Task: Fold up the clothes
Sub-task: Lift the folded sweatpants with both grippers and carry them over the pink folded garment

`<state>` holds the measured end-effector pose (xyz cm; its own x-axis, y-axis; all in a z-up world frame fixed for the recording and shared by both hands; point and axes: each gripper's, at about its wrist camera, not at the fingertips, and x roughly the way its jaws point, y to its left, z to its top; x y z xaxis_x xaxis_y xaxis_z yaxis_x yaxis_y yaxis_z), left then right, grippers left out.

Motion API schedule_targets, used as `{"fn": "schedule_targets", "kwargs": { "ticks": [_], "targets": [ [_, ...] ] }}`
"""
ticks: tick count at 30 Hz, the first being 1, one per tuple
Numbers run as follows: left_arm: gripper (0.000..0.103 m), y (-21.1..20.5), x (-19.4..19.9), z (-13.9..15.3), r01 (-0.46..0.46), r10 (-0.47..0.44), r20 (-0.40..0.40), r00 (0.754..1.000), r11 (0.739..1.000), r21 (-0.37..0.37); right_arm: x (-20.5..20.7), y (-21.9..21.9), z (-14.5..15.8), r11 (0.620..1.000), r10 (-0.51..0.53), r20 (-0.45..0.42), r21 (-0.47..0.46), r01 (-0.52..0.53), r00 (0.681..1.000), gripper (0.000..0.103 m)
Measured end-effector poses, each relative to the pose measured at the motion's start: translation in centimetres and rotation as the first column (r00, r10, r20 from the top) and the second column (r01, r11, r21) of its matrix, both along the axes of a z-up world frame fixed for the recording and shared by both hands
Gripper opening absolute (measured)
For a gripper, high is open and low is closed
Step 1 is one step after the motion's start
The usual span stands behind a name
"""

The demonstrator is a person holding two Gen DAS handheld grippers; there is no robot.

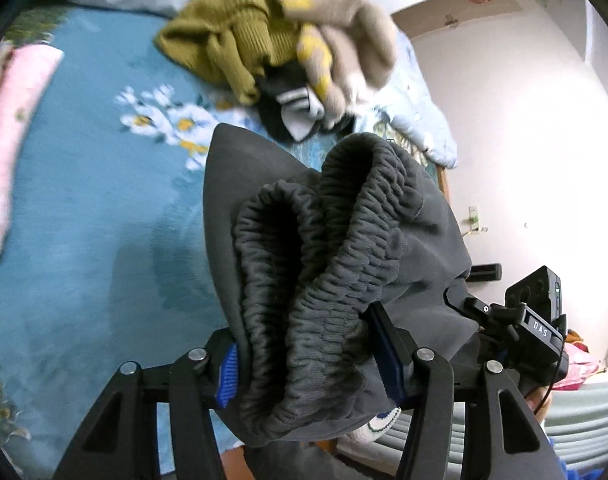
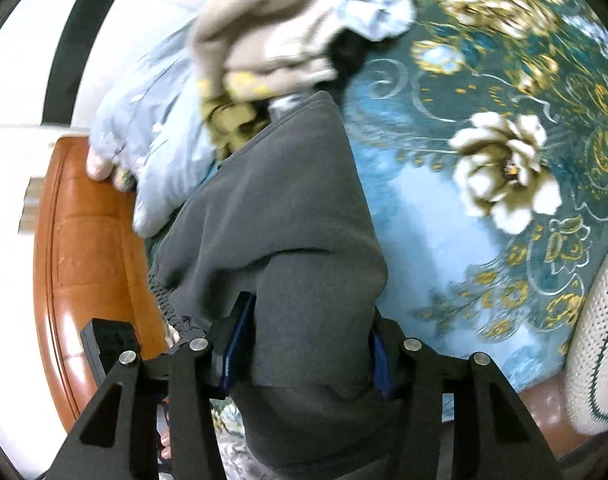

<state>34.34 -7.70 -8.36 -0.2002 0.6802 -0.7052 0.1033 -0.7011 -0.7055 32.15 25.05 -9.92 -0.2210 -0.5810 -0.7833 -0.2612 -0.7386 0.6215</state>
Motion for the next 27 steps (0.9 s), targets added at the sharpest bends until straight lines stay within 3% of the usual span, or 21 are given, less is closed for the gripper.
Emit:
{"fn": "schedule_targets", "kwargs": {
  "ticks": [6,12,21,27],
  "targets": [
    [0.059,-5.2,3.5,4.4,-0.16,0.161,-0.075,0.984,0.987,0.018,-1.5,-5.3,4.6,0.98,0.198,-0.109,0.004,-0.199,0.974,0.053],
    [0.059,-7.6,7.3,7.8,-0.342,0.337,-0.126,0.933,0.94,-0.018,-2.9,-9.1,6.7,0.913,0.397,-0.196,-0.021,-0.408,0.897,0.053],
    [0.059,-9.2,12.5,11.8,-0.492,0.472,-0.189,0.861,0.867,-0.078,-2.1,-12.9,8.1,0.822,0.529,-0.254,-0.086,-0.563,0.81,0.053],
    [0.059,-9.9,13.8,11.3,-0.512,0.495,-0.178,0.851,0.857,-0.064,-1.6,-13.7,8.3,0.802,0.559,-0.25,-0.077,-0.592,0.79,0.053]
  ]
}}
